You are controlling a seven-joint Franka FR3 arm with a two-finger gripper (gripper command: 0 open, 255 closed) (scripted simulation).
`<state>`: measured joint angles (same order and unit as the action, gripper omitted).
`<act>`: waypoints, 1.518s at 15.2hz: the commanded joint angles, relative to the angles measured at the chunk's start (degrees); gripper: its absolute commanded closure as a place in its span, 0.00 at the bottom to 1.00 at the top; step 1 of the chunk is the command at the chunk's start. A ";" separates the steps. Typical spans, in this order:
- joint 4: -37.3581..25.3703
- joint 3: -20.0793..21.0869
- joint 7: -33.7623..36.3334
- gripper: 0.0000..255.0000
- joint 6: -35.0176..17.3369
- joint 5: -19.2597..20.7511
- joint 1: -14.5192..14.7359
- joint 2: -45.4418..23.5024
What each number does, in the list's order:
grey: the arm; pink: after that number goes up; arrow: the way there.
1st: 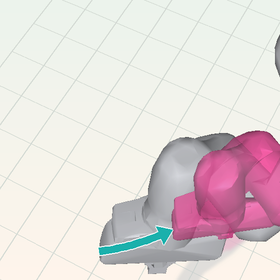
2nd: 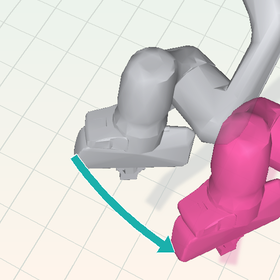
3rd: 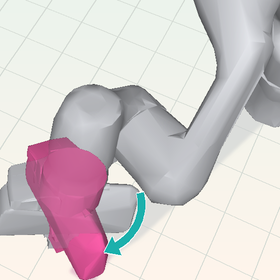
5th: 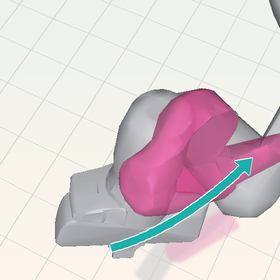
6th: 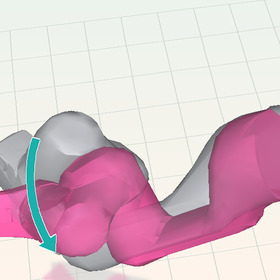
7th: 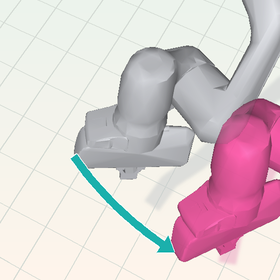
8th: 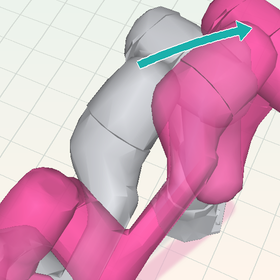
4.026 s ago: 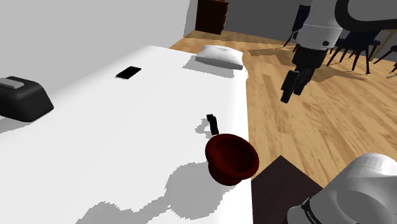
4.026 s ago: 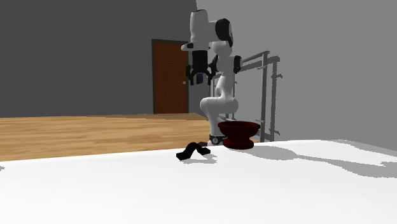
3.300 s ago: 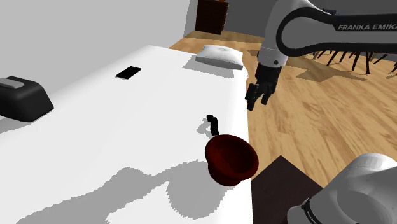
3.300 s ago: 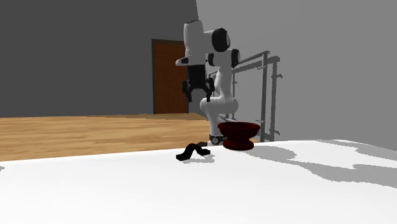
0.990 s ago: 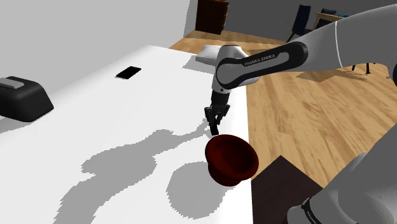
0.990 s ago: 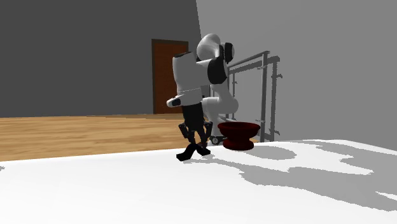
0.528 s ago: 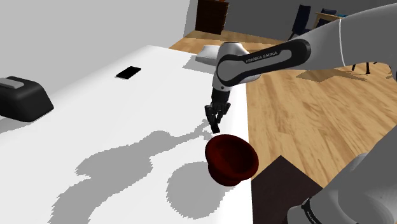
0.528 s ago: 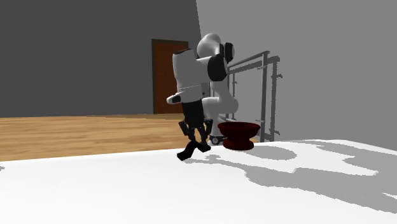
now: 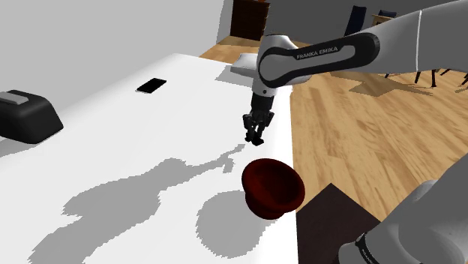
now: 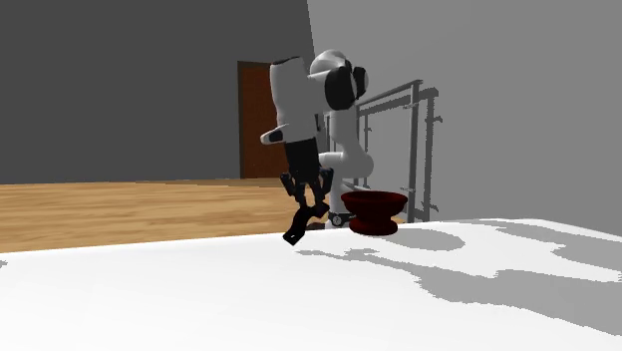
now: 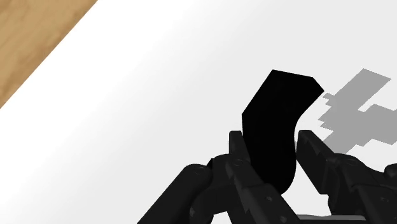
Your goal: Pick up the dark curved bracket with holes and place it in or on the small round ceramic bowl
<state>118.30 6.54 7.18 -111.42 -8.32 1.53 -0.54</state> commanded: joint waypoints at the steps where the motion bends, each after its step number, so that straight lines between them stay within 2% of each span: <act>1: -0.70 -0.06 0.07 1.00 1.51 0.01 -0.06 0.79; 21: -13.25 -0.33 1.68 1.00 16.50 0.27 -0.29 3.31; 23: -11.30 0.03 2.30 1.00 16.38 -0.05 0.06 5.23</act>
<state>105.97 6.39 9.19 -95.01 -8.21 1.42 3.65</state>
